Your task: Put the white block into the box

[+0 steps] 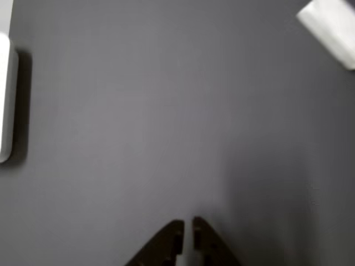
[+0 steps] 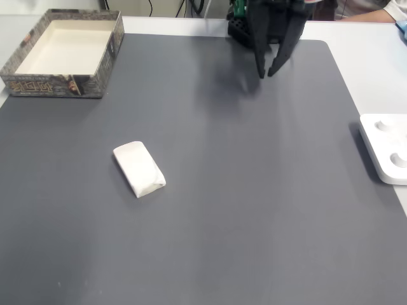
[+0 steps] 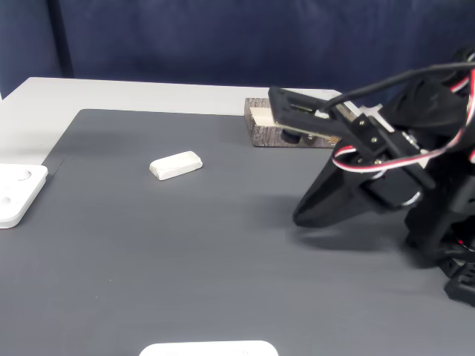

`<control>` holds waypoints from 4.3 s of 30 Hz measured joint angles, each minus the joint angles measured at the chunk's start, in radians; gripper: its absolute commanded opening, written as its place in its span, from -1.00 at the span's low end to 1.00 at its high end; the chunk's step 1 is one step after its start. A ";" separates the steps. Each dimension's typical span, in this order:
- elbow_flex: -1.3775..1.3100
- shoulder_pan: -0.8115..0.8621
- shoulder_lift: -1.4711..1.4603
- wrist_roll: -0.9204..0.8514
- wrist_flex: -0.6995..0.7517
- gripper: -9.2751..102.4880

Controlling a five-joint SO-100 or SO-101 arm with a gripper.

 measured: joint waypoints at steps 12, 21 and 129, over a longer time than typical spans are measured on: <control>-0.453 0.094 -0.612 0.146 -0.003 -0.86; -0.810 0.186 -1.020 0.259 -0.003 -0.86; -2.428 0.356 -2.372 0.465 0.472 -0.86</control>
